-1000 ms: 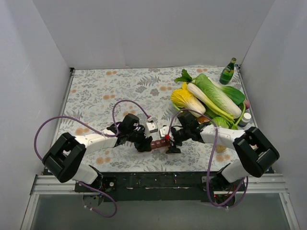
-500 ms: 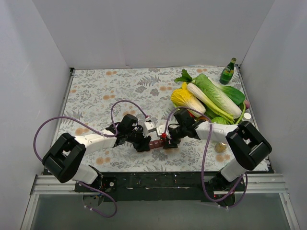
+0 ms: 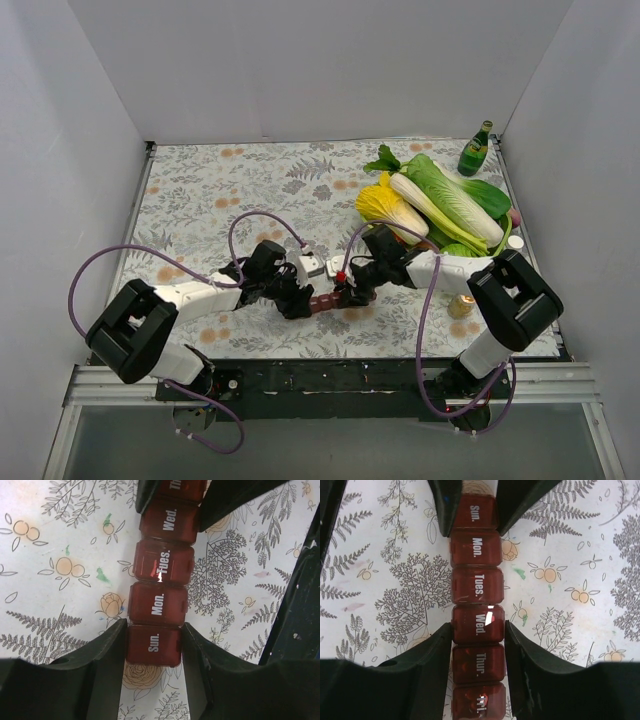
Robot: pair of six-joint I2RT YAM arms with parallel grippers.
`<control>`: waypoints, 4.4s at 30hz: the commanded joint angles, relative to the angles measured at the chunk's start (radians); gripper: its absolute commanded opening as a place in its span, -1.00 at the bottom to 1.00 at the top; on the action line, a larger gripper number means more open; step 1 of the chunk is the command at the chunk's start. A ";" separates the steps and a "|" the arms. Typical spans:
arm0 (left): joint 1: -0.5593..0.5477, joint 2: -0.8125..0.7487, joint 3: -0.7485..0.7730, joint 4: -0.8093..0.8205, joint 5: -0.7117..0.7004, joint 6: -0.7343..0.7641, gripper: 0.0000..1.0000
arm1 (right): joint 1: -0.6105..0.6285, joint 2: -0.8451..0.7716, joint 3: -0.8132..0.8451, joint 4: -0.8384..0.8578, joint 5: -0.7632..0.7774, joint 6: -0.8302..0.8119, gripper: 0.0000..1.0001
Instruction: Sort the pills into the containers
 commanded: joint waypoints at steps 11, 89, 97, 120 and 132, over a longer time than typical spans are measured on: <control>-0.041 -0.045 -0.016 0.068 -0.084 0.090 -0.90 | -0.058 0.010 0.007 0.061 -0.157 0.308 -0.31; -0.077 0.046 0.187 0.046 -0.060 -0.325 -1.00 | -0.251 -0.123 0.077 -0.026 -0.080 0.453 0.37; -0.077 0.046 0.183 0.047 -0.051 -0.318 -1.00 | -0.251 -0.090 0.088 -0.026 -0.063 0.459 0.36; -0.075 0.070 0.214 -0.026 -0.120 -0.320 -1.00 | -0.258 -0.105 0.085 -0.034 -0.072 0.451 0.37; 0.072 -0.120 0.162 0.040 -0.291 -0.349 0.56 | -0.248 -0.155 0.094 -0.113 0.056 0.194 0.41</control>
